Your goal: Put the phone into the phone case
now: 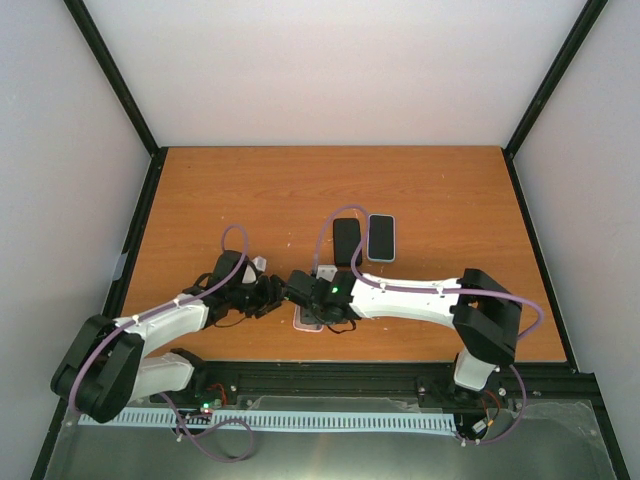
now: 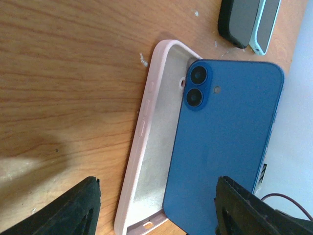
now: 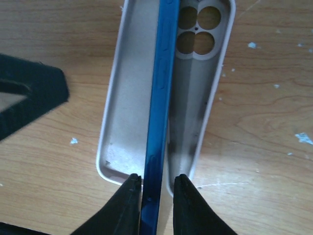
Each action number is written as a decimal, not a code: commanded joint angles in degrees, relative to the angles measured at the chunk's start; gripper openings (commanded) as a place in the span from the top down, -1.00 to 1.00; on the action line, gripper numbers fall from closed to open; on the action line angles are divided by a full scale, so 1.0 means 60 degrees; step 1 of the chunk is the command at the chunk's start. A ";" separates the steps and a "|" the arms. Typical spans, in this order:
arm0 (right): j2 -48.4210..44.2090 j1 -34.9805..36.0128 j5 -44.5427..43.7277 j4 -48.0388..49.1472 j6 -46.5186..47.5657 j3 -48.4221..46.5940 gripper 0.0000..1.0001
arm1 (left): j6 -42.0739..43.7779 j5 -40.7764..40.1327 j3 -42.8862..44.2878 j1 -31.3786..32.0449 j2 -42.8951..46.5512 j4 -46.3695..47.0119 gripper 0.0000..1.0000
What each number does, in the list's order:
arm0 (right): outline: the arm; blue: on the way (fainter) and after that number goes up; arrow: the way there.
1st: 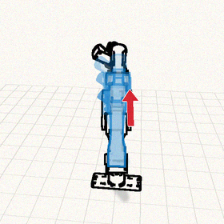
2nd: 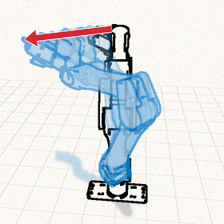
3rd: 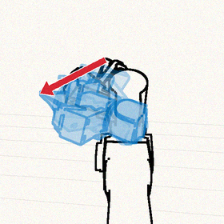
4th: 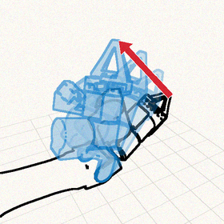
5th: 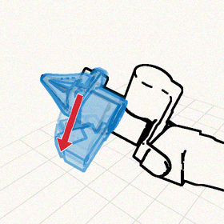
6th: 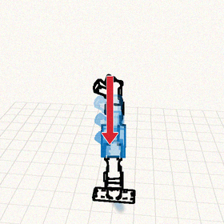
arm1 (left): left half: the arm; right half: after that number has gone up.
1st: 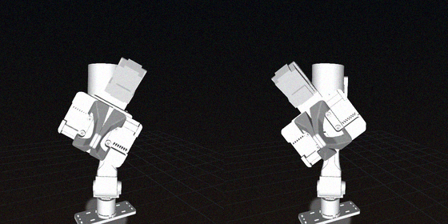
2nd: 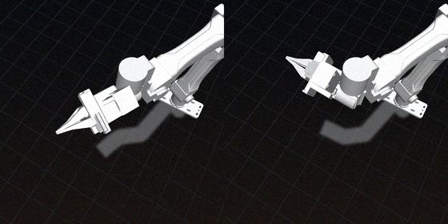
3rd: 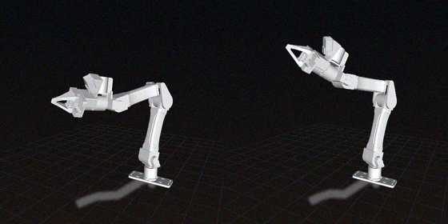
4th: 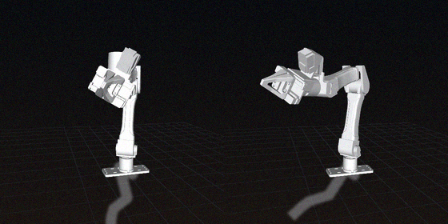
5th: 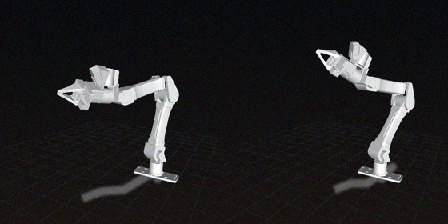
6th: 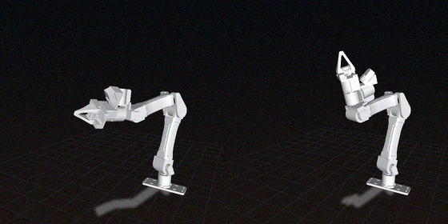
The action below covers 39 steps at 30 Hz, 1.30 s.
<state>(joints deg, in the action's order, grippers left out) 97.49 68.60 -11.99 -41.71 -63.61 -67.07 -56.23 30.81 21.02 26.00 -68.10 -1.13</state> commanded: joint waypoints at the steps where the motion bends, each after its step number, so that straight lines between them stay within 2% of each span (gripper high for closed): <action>1: 0.0275 0.0137 -0.0398 0.0152 0.0214 -0.0478 0.54 | 0.0118 0.0255 -0.0165 -0.0114 -0.0269 0.0568 -0.27; 4: 0.0314 0.0139 -0.0426 0.0476 0.0294 -0.0482 0.43 | 0.0163 0.0328 -0.0206 -0.0114 -0.0480 0.0689 -0.26; 19: 0.0273 -0.0128 -0.0386 0.1737 0.0927 0.0084 0.41 | 0.0557 -0.0123 0.0167 -0.0129 -0.0661 0.0186 -0.23; 21: -0.0181 -0.0272 -0.0187 0.2367 0.1118 0.0676 0.40 | 0.0769 -0.0288 0.0321 -0.0135 -0.0777 -0.0017 -0.21; 25: -0.1219 -0.0629 0.0333 0.3933 0.1408 0.2197 0.37 | 0.1151 -0.0858 0.0689 -0.0129 -0.1024 -0.0351 -0.02; 29: -0.1738 -0.1172 0.0923 0.5190 0.1508 0.3278 0.48 | 0.1449 -0.1022 0.1117 -0.0129 -0.1524 -0.0274 0.07; 35: -0.1922 -0.1911 0.1667 0.6658 0.1526 0.4130 0.51 | 0.1798 -0.0846 0.1509 -0.0133 -0.2198 -0.0073 0.19; 39: -0.1806 -0.2501 0.2537 0.7969 0.1365 0.4813 0.44 | 0.1844 -0.0712 0.1588 -0.0122 -0.2461 0.0041 0.29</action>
<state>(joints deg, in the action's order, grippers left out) 86.94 56.25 -1.61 -3.38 -55.02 -40.91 -47.44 26.11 28.49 25.71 -81.69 -2.26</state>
